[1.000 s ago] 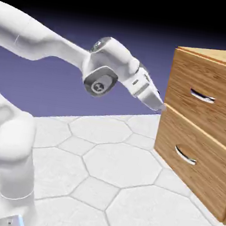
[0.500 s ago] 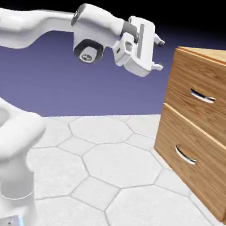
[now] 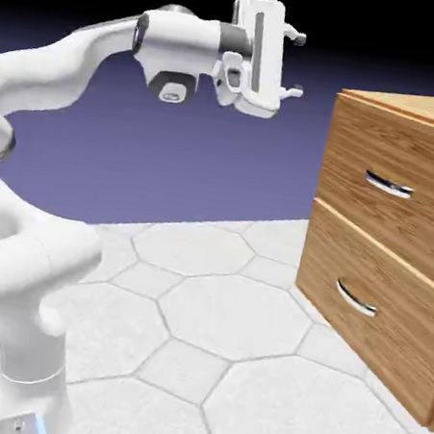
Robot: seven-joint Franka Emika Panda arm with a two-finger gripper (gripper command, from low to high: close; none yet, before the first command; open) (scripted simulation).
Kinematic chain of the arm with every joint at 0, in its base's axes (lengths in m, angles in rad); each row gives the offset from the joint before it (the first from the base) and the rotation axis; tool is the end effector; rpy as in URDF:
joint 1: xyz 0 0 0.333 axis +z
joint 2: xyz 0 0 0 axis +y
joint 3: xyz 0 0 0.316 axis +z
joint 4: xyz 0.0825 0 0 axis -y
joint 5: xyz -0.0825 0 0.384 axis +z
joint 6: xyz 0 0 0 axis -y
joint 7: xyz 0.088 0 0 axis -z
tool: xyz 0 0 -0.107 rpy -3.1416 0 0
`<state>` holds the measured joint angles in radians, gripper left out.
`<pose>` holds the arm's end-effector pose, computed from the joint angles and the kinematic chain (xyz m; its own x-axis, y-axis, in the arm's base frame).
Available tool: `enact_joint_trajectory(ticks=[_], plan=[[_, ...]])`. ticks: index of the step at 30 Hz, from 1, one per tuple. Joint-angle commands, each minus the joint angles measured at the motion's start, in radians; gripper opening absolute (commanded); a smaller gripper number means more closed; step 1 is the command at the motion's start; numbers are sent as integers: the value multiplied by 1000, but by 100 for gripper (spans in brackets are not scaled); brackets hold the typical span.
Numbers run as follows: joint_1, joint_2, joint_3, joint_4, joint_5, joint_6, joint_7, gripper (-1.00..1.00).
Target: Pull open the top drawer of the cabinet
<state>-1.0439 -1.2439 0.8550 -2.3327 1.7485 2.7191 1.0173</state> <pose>0.3639 0.0924 0.6797 -0.1190 -0.9361 -0.3309 0.0075 0.3324 -0.9431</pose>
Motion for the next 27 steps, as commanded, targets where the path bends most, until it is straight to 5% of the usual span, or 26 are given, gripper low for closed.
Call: enact_joint_trajectory(ticks=[1,27], plan=[[-26,-17,21,12,44,-8,7,0],[-674,-391,504,352,1028,-168,170,0]])
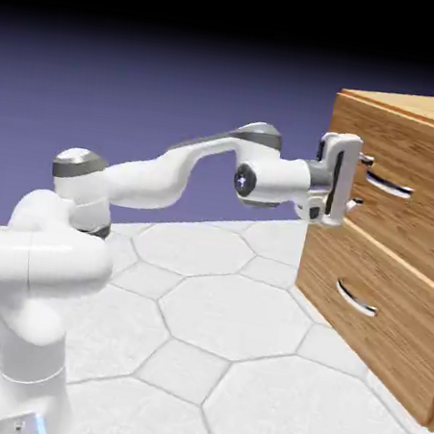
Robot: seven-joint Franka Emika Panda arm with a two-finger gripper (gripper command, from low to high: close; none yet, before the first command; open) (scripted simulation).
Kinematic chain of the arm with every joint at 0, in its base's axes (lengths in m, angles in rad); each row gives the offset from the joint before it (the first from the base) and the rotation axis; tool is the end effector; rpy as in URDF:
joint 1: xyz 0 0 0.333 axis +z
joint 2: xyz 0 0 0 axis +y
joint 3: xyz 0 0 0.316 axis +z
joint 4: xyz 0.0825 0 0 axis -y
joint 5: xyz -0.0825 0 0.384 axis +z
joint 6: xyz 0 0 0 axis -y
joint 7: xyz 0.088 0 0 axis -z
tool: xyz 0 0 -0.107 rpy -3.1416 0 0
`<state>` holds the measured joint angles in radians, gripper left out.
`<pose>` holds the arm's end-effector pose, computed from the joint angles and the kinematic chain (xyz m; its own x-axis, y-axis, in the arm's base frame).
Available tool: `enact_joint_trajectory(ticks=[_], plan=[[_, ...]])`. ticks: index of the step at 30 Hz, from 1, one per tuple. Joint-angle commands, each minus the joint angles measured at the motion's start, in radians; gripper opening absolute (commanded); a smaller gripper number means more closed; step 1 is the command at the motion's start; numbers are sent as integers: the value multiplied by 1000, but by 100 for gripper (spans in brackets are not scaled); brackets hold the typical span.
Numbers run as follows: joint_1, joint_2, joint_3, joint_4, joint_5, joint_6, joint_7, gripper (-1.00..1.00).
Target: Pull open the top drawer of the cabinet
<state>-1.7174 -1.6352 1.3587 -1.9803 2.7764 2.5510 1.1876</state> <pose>0.5950 0.0943 0.4504 0.0006 -0.7074 -0.7068 -0.0004 0.7068 -0.7074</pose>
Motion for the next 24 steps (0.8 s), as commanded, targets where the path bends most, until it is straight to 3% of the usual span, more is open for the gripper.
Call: enact_joint_trajectory(ticks=[1,4,5,24], plan=[[-27,2,1,36,1,9,4,0],[-89,7,3,119,3,30,13,0],[-89,7,3,119,3,30,13,-100],[468,-34,-32,-530,-75,-65,-31,-100]])
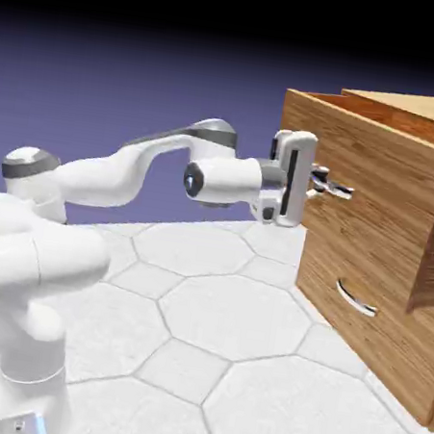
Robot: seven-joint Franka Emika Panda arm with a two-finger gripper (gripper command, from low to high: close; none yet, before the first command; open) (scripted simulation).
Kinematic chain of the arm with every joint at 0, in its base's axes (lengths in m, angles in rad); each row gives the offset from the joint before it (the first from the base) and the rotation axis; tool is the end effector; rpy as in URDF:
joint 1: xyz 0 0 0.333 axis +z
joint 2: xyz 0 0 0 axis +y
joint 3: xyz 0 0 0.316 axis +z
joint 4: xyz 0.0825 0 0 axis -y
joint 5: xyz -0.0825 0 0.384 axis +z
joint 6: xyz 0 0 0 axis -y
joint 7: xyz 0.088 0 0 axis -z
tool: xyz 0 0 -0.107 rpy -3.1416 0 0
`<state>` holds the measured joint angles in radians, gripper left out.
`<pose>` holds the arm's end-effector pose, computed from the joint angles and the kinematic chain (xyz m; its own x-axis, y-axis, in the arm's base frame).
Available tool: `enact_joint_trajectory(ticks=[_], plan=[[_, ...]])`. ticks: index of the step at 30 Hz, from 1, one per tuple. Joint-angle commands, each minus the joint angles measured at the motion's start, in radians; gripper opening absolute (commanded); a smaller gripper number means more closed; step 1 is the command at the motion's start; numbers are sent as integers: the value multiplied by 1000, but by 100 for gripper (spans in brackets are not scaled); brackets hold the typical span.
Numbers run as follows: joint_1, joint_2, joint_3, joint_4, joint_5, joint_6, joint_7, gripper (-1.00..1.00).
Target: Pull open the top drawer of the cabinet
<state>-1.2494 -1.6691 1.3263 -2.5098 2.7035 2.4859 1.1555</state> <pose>0.4330 0.0935 0.4501 0.0015 -0.7072 -0.7071 0.0001 0.7071 -0.7072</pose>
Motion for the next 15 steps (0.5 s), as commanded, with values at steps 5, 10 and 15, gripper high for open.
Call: enact_joint_trajectory(ticks=[5,10,15], plan=[[181,-14,-18,-152,-57,26,10,-100],[362,-27,-37,-276,-126,80,32,-100],[467,-31,-46,-333,-173,126,52,100]])
